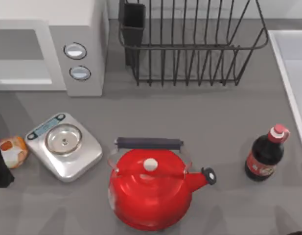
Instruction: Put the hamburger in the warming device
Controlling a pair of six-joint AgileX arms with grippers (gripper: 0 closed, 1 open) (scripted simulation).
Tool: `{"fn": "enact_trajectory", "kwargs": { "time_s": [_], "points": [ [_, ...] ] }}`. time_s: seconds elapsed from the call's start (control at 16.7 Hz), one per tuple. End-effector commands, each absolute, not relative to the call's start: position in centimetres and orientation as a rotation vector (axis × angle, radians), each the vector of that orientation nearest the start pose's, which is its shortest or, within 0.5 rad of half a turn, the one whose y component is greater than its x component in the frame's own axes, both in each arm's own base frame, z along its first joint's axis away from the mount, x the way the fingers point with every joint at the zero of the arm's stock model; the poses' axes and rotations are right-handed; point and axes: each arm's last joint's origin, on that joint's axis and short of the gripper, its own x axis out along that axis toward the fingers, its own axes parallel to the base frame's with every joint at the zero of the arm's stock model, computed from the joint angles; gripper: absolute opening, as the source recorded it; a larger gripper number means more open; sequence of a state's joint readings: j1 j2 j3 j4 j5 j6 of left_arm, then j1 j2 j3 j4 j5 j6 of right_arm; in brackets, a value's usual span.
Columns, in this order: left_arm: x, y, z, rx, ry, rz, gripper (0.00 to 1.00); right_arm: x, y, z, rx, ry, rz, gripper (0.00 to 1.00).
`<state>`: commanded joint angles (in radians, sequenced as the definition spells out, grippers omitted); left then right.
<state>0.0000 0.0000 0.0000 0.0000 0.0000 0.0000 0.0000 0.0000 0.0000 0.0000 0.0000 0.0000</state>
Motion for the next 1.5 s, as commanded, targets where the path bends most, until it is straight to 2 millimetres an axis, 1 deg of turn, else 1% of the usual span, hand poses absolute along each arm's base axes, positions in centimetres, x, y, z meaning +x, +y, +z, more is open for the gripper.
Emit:
{"fn": "enact_trajectory", "kwargs": {
  "time_s": [0.12, 0.24, 0.36, 0.48, 0.66, 0.78, 0.9, 1.08, 1.26, 1.38, 1.5],
  "points": [
    [10.6, -0.1, 16.0, 0.000, 0.000, 0.000, 1.00, 10.6, -0.1, 16.0, 0.000, 0.000, 0.000, 1.00],
    [10.5, 0.0, 16.8, 0.024, 0.004, 0.021, 1.00, 10.6, -0.1, 16.0, 0.000, 0.000, 0.000, 1.00],
    [10.6, 0.2, 18.3, 0.075, 0.031, 0.043, 1.00, 10.6, -0.1, 16.0, 0.000, 0.000, 0.000, 1.00],
    [11.0, 0.3, 20.1, 0.144, 0.095, 0.044, 1.00, 10.6, -0.1, 16.0, 0.000, 0.000, 0.000, 1.00],
    [12.7, 0.3, 22.8, 0.275, 0.251, 0.001, 1.00, 10.6, -0.1, 16.0, 0.000, 0.000, 0.000, 1.00],
    [14.5, 0.3, 24.3, 0.375, 0.380, -0.053, 1.00, 10.6, -0.1, 16.0, 0.000, 0.000, 0.000, 1.00],
    [16.9, 0.3, 25.4, 0.479, 0.519, -0.125, 1.00, 10.6, -0.1, 16.0, 0.000, 0.000, 0.000, 1.00],
    [21.0, 0.3, 25.8, 0.632, 0.729, -0.264, 1.00, 10.6, -0.1, 16.0, 0.000, 0.000, 0.000, 1.00],
    [25.3, 0.3, 24.7, 0.765, 0.931, -0.433, 1.00, 10.6, -0.1, 16.0, 0.000, 0.000, 0.000, 1.00],
    [27.9, 0.3, 23.2, 0.834, 1.058, -0.559, 1.00, 10.6, -0.1, 16.0, 0.000, 0.000, 0.000, 1.00],
    [29.9, 0.4, 21.2, 0.883, 1.176, -0.688, 1.00, 10.6, -0.1, 16.0, 0.000, 0.000, 0.000, 1.00]
  ]
}}
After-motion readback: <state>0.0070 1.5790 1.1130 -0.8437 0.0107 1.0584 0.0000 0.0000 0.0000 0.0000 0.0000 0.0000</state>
